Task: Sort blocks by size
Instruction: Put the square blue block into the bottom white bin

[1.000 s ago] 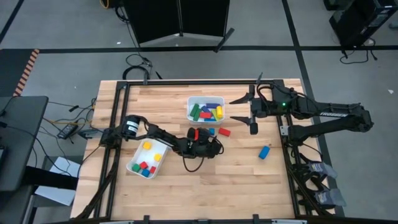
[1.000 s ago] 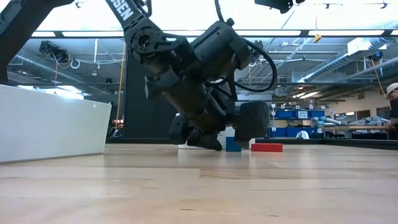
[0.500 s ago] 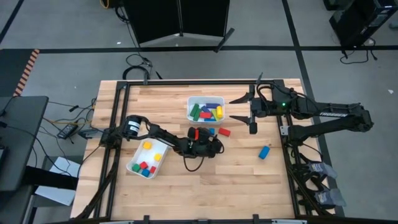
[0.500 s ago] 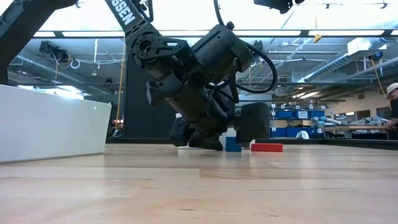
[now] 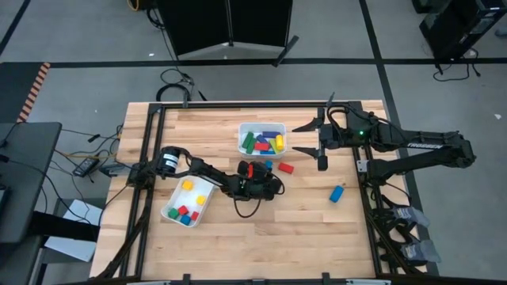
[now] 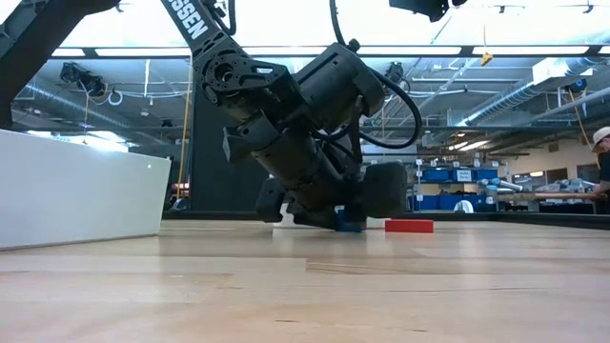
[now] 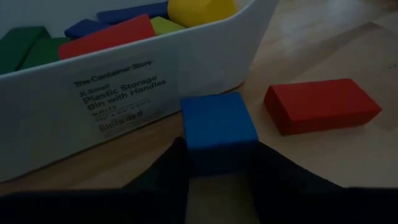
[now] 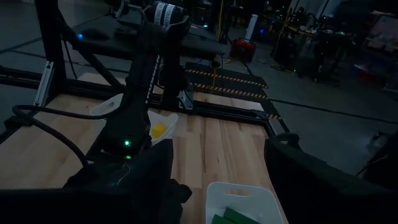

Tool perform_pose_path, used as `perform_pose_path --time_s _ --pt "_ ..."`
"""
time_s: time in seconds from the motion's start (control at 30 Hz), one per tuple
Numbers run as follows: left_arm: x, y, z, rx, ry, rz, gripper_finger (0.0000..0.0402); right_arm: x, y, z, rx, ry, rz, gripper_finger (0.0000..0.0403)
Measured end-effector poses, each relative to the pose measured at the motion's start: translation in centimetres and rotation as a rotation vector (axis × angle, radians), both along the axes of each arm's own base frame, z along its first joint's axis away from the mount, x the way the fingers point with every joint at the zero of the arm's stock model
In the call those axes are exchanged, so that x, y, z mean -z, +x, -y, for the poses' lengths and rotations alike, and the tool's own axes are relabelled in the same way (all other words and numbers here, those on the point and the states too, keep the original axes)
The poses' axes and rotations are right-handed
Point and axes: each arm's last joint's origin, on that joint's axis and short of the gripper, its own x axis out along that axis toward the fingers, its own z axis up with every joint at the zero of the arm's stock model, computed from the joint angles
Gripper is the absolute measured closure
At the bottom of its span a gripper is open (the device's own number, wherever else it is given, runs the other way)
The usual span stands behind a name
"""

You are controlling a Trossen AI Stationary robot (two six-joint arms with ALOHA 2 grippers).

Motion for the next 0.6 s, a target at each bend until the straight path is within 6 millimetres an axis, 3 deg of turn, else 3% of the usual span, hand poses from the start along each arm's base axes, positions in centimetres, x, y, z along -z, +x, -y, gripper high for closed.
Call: perform_pose_path --time_s 0.4,0.6 --pt "-0.2 -0.1 1.3 0.043 0.009 -0.009 0.0268 0.0 0.0 -0.1 -0.004 0.004 0.000 0.0142" --pt "-3.1 -0.5 4.3 0.180 -0.005 -0.003 0.0268 0.0 0.0 -0.1 -0.002 0.011 -0.001 0.0144"
